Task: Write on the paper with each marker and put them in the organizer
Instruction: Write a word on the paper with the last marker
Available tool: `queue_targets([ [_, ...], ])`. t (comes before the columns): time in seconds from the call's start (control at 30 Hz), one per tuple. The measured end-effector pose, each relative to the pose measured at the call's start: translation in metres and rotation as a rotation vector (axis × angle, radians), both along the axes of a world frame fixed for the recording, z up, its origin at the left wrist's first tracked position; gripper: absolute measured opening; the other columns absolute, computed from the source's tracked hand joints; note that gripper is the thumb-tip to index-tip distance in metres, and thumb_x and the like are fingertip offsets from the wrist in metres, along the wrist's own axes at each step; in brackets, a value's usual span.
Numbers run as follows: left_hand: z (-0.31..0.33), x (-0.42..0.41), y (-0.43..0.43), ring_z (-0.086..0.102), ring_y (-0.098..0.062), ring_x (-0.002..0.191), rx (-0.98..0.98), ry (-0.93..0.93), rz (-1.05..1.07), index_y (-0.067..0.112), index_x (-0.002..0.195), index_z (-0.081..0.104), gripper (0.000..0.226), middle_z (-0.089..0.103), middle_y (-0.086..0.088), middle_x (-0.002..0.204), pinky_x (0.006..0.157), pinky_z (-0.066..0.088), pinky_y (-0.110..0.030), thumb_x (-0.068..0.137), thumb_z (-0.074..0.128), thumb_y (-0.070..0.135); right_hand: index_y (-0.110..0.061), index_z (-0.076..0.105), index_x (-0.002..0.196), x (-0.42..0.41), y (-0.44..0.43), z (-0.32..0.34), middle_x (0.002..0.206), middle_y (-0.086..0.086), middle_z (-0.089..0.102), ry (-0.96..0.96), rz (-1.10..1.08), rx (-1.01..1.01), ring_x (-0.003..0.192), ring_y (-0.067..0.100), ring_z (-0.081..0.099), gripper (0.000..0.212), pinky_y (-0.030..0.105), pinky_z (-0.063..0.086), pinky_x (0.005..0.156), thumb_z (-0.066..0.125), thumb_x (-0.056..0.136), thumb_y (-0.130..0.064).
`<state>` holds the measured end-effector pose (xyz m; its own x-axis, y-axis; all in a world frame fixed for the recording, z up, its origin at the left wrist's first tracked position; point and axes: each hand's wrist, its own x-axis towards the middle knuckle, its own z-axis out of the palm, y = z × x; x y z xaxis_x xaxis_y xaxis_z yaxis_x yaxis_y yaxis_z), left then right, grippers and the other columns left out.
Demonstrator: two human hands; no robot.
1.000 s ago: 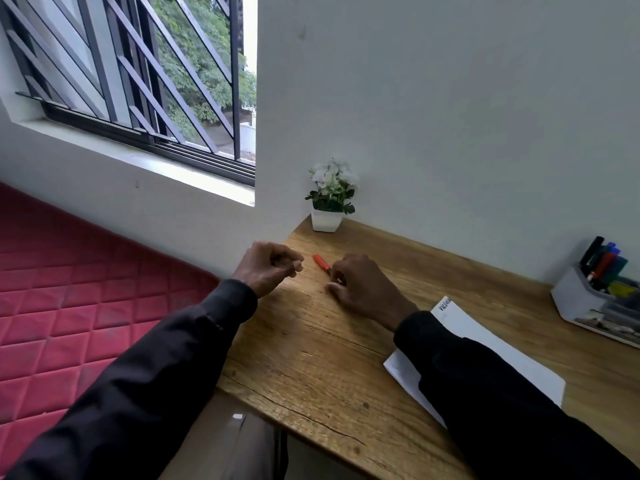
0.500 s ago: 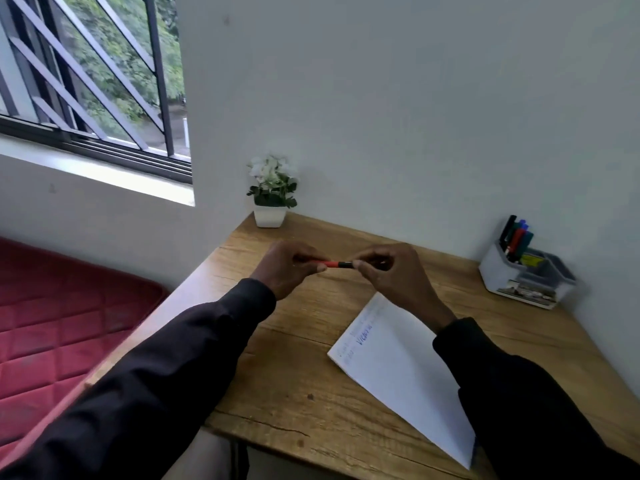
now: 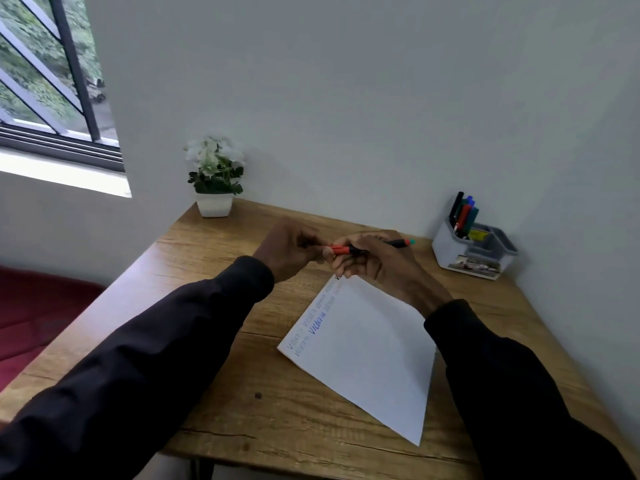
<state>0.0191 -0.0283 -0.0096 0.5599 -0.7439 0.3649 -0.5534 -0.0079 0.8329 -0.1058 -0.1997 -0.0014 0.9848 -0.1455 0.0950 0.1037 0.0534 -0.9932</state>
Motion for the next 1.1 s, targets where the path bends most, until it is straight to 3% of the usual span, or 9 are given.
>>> queue_targets([
  [0.13,-0.003,0.01,-0.009,0.07,-0.018,0.075,0.054,-0.011,-0.03,0.001,0.094,0.077,0.013,0.076,-0.011,0.083,0.067,0.056,-0.015,0.085,0.072,0.009,0.018,0.056,0.134,-0.005,-0.021,0.004,0.115,0.037,0.067,0.082,0.182,-0.078,0.098,0.035,0.073,0.047,0.035,0.061,0.088,0.034,0.11,-0.016],
  [0.27,-0.017,0.022,-0.013,0.068,-0.008,0.07,0.105,-0.043,0.021,0.011,0.091,0.078,0.009,0.075,-0.001,0.078,0.064,0.052,-0.014,0.084,0.074,0.015,0.013,0.065,0.122,-0.001,-0.036,-0.006,0.097,0.031,0.073,0.071,-0.014,-0.133,0.081,0.034,0.075,0.046,0.034,0.061,0.071,0.045,0.102,-0.023],
  [0.43,-0.041,0.037,-0.014,0.062,-0.012,0.084,0.236,-0.1,0.158,0.013,0.093,0.078,0.014,0.069,0.0,0.09,0.074,0.051,-0.028,0.081,0.079,0.02,0.009,0.073,0.111,-0.002,-0.049,-0.039,0.095,0.025,0.075,0.044,-0.186,-0.217,0.076,0.031,0.073,0.02,0.03,0.058,0.063,0.057,0.102,0.0],
  [0.63,-0.047,0.038,-0.018,0.056,-0.005,0.086,0.227,-0.086,0.13,0.023,0.103,0.076,0.017,0.062,0.01,0.091,0.072,0.044,-0.019,0.086,0.072,0.023,0.006,0.068,0.091,0.003,-0.043,-0.056,0.068,0.02,0.067,0.058,-0.293,-0.336,0.047,0.023,0.059,0.008,0.026,0.046,0.043,0.062,0.096,0.008],
  [0.8,-0.05,0.037,-0.021,0.051,-0.013,0.101,0.178,-0.215,0.163,0.024,0.109,0.075,0.026,0.058,0.001,0.108,0.082,0.045,-0.026,0.084,0.074,0.03,0.002,0.063,0.084,0.005,-0.039,-0.062,0.068,0.027,0.067,0.006,-0.255,-0.366,0.045,0.026,0.061,0.014,0.028,0.046,0.041,0.063,0.094,0.013],
  [0.9,-0.049,0.026,-0.024,0.047,-0.006,0.101,0.139,-0.172,0.063,0.024,0.104,0.075,0.025,0.056,0.008,0.106,0.079,0.041,-0.019,0.08,0.078,0.031,0.006,0.063,0.082,0.006,-0.04,-0.063,0.068,0.026,0.069,-0.026,-0.271,-0.399,0.045,0.028,0.062,0.014,0.029,0.048,0.042,0.064,0.092,0.014],
  [1.1,-0.045,0.012,-0.025,0.037,-0.006,0.102,0.269,-0.196,-0.018,0.03,0.095,0.061,0.029,0.038,0.028,0.098,0.092,0.04,-0.033,0.075,0.082,0.031,0.004,0.065,0.072,0.006,-0.036,-0.064,0.063,0.021,0.07,-0.046,-0.311,-0.447,0.044,0.029,0.063,0.021,0.031,0.047,0.041,0.068,0.091,0.012],
])
